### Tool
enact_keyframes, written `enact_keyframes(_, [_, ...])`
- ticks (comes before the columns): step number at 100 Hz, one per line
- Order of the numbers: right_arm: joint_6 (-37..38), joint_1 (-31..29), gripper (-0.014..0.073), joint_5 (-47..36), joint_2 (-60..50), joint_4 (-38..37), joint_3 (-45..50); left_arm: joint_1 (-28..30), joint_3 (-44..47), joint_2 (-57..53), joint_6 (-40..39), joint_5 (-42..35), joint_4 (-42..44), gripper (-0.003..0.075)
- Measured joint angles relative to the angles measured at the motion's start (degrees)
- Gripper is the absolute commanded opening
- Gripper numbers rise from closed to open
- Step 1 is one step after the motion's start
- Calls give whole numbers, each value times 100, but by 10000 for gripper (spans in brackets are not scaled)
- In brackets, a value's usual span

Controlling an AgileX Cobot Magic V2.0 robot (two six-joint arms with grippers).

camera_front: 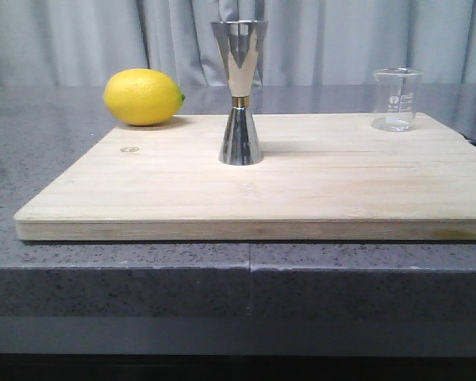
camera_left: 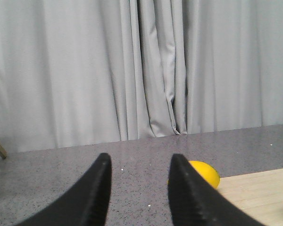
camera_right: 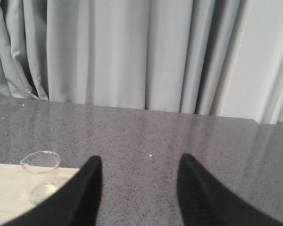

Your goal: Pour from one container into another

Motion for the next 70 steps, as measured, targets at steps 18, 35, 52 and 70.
enact_keyframes(18, [0,0,-67,0,0,0,0,0,0,0,0,0,0,-21])
enact_keyframes(35, [0,0,-69,0,0,0,0,0,0,0,0,0,0,-21])
enact_keyframes(52, [0,0,-69,0,0,0,0,0,0,0,0,0,0,-21])
enact_keyframes(70, [10,0,-69,0,0,0,0,0,0,0,0,0,0,-21])
